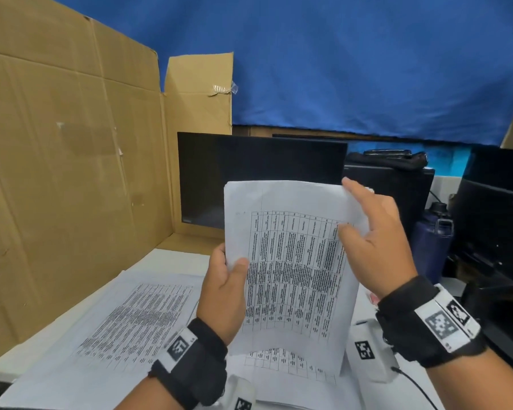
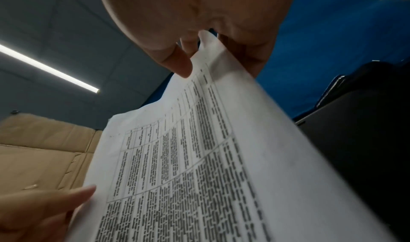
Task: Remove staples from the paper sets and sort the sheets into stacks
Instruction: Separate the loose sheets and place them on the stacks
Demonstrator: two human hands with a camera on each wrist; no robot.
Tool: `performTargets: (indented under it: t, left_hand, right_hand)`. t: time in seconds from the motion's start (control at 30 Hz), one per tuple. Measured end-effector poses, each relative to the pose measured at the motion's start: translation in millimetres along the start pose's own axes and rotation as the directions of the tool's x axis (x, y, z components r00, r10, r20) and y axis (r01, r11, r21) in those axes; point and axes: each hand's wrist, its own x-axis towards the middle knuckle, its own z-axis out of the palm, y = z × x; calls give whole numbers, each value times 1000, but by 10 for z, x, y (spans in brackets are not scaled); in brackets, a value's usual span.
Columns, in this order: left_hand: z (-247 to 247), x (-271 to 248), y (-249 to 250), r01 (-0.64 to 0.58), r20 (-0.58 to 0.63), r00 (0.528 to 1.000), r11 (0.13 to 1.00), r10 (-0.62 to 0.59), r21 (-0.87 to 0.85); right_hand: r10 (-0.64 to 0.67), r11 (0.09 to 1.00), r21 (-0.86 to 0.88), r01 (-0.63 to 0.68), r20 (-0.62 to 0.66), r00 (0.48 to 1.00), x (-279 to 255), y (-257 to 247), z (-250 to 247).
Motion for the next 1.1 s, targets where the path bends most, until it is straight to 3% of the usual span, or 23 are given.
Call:
performTargets:
  t: [0.13,0.27,0.33,0.4,0.53,0.67,0.8,0.9,1.0,1.1]
  left_hand:
    - [39,20,-31,-21,-16,1000,999,22,40]
    - [31,34,-69,31,-33,999,999,-31,16]
    - [21,35,-67,55,-42,998,998,-55,-6]
    - [22,32,-55,47,-46,998,999,-48,-3]
    - [58,-16,-49,-16,-51,999,999,19,49]
    - [92,-102,-36,-87,-54,994,994,90,64]
    - [110,-146,-67,-82,-47,995,995,84,51]
    - [80,-148,-117,-4,4,1000,1000,4,-14]
    - [8,-172,-221,53,76,995,997,-57,48]
    - [-122,-170,-419,88,29,995,987,-93,135]
  right_hand:
    - [2,1000,-4,-2,-24,1000,-27,37,-17]
    - [-10,998,-63,10,0,1000,-6,5,-23]
    - [-16,965,-262,0,-61,998,-6,-64,-12]
    - [-106,847,-531,36,-101,989,-37,-201,6]
    - [-368,685,-655,317,65,928,-128,-553,130]
    - [-396,617,-638,461,255,882,-30,-762,280]
    - [-361,645,-537,544,414,836,130,-945,336]
    - [-340,706,-450,548,463,818,169,-1038,328]
    - [-395,760,-410,505,326,859,251,-1029,241]
    - [-354,846,-381,374,126,927,389,-919,59]
